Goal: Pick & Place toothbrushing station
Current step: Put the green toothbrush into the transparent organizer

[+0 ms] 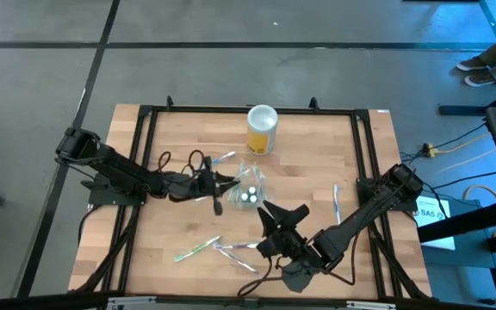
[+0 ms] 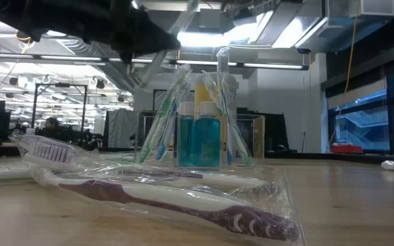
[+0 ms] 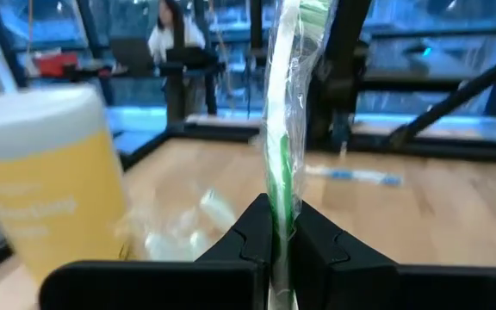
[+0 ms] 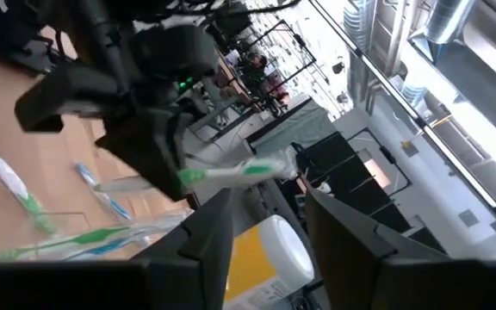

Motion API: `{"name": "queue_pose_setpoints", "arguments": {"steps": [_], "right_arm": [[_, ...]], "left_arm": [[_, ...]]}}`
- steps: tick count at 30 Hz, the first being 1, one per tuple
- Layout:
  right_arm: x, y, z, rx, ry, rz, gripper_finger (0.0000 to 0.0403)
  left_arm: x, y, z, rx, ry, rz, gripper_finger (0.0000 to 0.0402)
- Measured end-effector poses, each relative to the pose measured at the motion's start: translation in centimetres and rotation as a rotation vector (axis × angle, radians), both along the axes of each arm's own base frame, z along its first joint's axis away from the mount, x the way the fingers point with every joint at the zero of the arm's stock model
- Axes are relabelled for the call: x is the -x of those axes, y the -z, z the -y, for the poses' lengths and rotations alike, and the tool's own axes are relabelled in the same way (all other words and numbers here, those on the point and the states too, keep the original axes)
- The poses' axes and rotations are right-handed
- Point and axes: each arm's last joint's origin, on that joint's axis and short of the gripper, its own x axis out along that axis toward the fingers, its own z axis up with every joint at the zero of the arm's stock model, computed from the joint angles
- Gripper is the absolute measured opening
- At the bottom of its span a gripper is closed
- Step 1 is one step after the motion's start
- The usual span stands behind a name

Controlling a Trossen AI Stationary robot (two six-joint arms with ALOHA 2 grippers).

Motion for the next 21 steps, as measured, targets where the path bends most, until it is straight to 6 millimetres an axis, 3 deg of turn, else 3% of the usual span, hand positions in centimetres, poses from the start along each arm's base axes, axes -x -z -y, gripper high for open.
{"name": "queue_pose_setpoints", "arguments": {"steps": [8, 21], "right_arm": [[0.0, 0.1, 0.0, -0.009, 0.000, 0.011, 0.0141], [0.1, 0.1, 0.0, -0.011, -0.002, 0.013, 0.0160]], "left_arm": [[0.1, -0.2, 1.2, 0.054, 0.033, 0.087, 0.0015], [-0.7, 3.4, 1.6, 0.082, -0.037, 0.184, 0.0016]]}}
